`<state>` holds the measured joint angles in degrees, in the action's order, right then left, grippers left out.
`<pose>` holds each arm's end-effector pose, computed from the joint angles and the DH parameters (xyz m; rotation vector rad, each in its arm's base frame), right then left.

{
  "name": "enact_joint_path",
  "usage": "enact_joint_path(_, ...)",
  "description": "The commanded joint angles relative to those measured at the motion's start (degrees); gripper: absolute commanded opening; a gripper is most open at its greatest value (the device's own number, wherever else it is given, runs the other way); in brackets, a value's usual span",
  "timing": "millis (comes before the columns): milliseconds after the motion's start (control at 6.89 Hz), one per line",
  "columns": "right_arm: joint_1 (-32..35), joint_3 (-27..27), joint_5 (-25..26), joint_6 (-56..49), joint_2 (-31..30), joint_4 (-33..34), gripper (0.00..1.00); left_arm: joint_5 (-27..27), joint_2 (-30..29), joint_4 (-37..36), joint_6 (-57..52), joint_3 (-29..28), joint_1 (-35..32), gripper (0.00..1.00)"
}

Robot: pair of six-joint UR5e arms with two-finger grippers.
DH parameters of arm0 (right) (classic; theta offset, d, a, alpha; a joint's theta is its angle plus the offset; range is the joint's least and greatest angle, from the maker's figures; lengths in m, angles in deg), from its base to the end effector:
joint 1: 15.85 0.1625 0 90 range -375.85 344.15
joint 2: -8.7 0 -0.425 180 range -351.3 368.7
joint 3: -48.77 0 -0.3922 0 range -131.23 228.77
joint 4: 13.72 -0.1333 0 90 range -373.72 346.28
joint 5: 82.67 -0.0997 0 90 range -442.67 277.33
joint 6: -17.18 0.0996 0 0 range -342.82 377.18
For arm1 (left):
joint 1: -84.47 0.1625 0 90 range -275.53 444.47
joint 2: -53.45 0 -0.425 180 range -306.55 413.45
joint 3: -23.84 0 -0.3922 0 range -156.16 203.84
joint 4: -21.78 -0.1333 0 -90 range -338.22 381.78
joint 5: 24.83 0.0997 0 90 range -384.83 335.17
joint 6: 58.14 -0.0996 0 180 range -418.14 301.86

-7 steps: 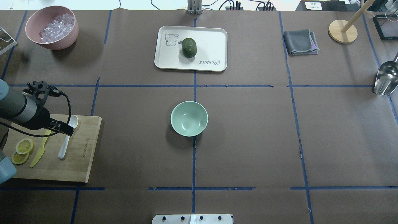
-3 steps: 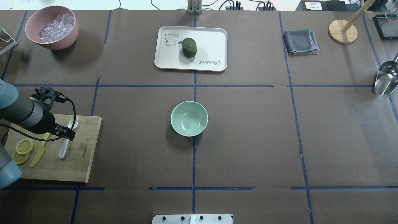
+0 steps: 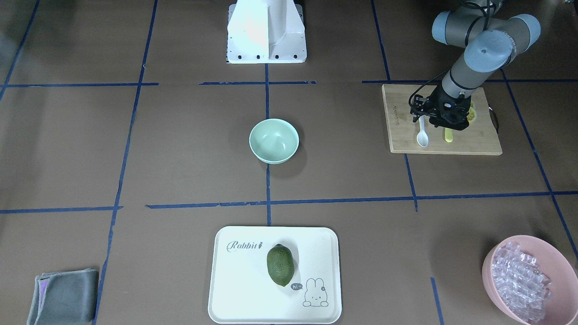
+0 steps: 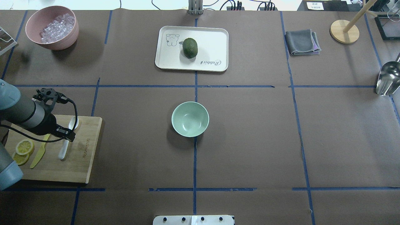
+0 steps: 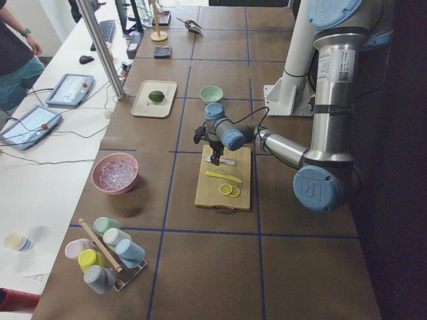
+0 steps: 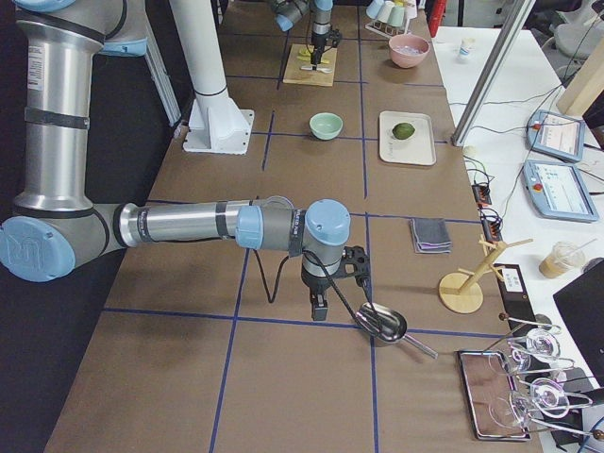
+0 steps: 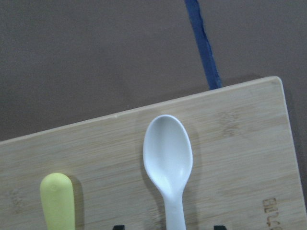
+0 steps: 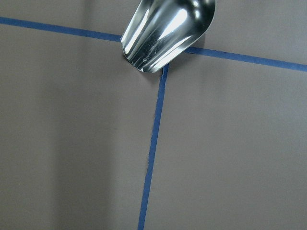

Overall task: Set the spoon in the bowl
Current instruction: 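Lower the left gripper and close it on the white spoon handle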

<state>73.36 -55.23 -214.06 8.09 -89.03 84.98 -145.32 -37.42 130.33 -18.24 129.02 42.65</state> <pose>0.0615 -0.4300 0.6197 0.0118 -0.7240 -0.1495 0.3280 -0.4045 0.4931 0.0654 0.7826 0.2977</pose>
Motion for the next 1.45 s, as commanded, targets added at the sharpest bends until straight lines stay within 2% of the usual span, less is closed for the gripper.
enact_joint_path(0,0.0,0.03,0.07,-0.05,0.0,0.0,1.0,-0.44,-2.36,0.09,0.0,-2.95,0.25,0.6)
enact_joint_path(145,0.0,-0.06,0.07,-0.05,0.0,0.0,1.0,-0.53,-2.38,0.09,0.0,-2.96,0.25,0.55)
enact_joint_path(290,0.0,-0.14,0.07,0.04,0.0,0.0,1.0,-0.62,-2.29,0.09,0.0,-2.79,0.25,0.43)
enact_joint_path(581,0.18,-0.58,0.07,0.04,-0.18,0.0,1.0,-0.71,-1.77,0.0,0.0,-1.65,0.07,0.08)
enact_joint_path(726,0.18,-0.5,0.16,-0.14,-0.18,0.0,1.0,-0.71,-1.68,0.0,0.0,-1.47,0.07,0.01)
enact_joint_path(1016,0.18,-0.5,0.07,-0.22,-0.18,0.0,1.0,-1.84,-2.29,-0.78,0.09,0.97,0.16,0.0)
enact_joint_path(1161,0.18,-0.5,0.07,-0.05,-0.18,0.0,1.0,-5.16,-3.86,-2.97,0.18,2.47,-0.02,0.0)
enact_joint_path(1306,0.18,-0.41,0.07,0.3,-0.18,0.0,1.0,-5.28,-9.53,-7.78,0.96,2.31,0.07,0.0)
